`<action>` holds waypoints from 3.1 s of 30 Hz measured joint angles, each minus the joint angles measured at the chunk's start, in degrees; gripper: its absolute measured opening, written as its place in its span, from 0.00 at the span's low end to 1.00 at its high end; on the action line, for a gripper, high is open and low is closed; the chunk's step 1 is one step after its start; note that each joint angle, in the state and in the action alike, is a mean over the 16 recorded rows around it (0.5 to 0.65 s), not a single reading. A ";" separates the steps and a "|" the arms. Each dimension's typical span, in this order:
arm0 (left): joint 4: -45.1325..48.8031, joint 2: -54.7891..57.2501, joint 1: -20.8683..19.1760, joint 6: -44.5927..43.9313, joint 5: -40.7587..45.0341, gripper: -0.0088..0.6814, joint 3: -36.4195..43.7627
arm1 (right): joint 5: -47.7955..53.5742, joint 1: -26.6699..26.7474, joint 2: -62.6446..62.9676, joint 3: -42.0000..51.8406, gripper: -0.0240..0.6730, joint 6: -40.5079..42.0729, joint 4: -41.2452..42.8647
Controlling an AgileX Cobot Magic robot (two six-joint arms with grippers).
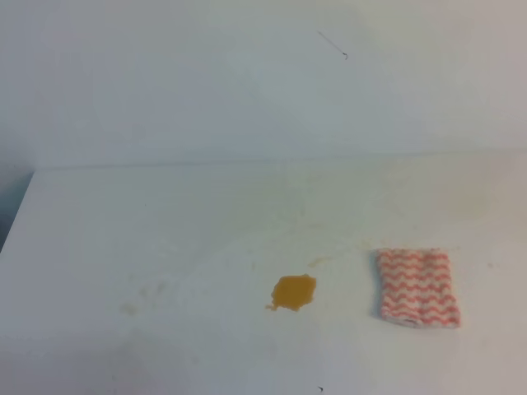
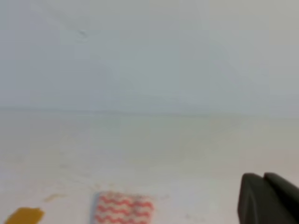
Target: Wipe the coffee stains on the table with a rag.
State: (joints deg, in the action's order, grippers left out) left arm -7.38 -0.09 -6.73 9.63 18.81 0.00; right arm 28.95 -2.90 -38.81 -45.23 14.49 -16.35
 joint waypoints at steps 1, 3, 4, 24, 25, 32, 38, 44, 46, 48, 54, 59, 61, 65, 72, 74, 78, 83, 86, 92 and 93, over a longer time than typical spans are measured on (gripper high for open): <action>0.00 0.09 0.00 0.00 0.00 0.01 0.00 | 0.01 0.35 -1.45 -0.37 0.03 2.55 -2.37; 0.00 0.09 0.00 0.00 0.00 0.01 0.00 | -0.55 1.29 -4.23 -0.82 0.03 7.85 -7.44; 0.00 0.09 0.00 0.00 0.00 0.01 0.00 | -0.95 1.88 -5.63 -0.93 0.03 10.45 -10.08; 0.00 -0.18 0.00 0.00 0.00 0.01 0.00 | 1.63 11.47 -40.27 -5.97 0.03 36.64 -27.06; 0.00 -0.18 0.00 0.00 0.00 0.01 0.00 | 2.35 11.47 -41.87 -7.07 0.03 36.04 -26.34; 0.00 -0.09 0.00 0.00 0.00 0.01 0.00 | 8.96 12.30 -52.31 -16.45 0.08 27.80 -18.68; 0.00 0.09 0.00 0.00 -0.01 0.01 0.00 | 13.70 15.14 -58.79 -22.46 0.24 20.66 -11.37; 0.00 0.09 0.00 0.00 -0.05 0.01 0.00 | 14.48 19.26 -62.60 -24.41 0.40 16.13 -5.26; 0.00 0.09 0.00 0.00 -0.06 0.01 0.00 | 14.43 20.52 -63.59 -24.49 0.44 15.46 -3.99; 0.00 0.00 0.00 0.00 -0.07 0.01 0.16 | 14.38 21.61 -64.57 -24.51 0.46 15.02 -2.95; 0.00 0.00 0.00 0.00 -0.11 0.01 0.16 | 14.14 23.50 -67.57 -24.56 0.47 13.28 -0.47; 0.00 -0.18 0.00 0.00 -0.11 0.01 0.16 | 13.88 23.97 -70.21 -24.59 0.47 11.80 0.92; 0.00 -0.18 0.00 0.00 -0.11 0.01 0.16 | 13.73 24.05 -71.25 -24.61 0.47 11.26 1.34; 0.00 -0.09 0.00 0.00 -0.11 0.01 0.00 | 13.48 24.08 -73.18 -24.74 0.45 9.98 2.01; 0.00 0.00 0.00 0.00 -0.11 0.01 0.00 | 13.68 24.08 -75.63 -25.15 0.29 8.68 2.69; 0.00 0.00 0.00 0.00 -0.11 0.01 0.00 | 14.06 24.08 -76.09 -25.54 0.24 8.44 2.76; 0.00 -0.09 0.00 0.00 -0.11 0.01 0.00 | 15.69 24.08 -76.78 -27.06 0.14 8.06 2.61; 0.00 -0.18 0.00 0.00 -0.11 0.01 0.00 | 18.55 24.08 -77.32 -30.67 0.07 7.79 0.73; 0.00 -0.18 0.00 0.00 -0.11 0.01 0.00 | 20.00 24.09 -77.57 -33.42 0.07 7.73 -1.61; 0.00 -0.26 0.01 0.00 -0.11 0.01 0.00 | 20.58 24.41 -77.89 -38.12 0.07 8.03 -8.05; 0.00 -0.18 0.00 0.00 -0.11 0.01 0.00 | 20.29 24.54 -77.94 -38.69 0.07 8.18 -9.27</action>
State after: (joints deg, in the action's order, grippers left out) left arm -7.38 -0.26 -6.73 9.63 18.71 0.00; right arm 49.24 21.64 -116.75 -83.93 22.67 -25.63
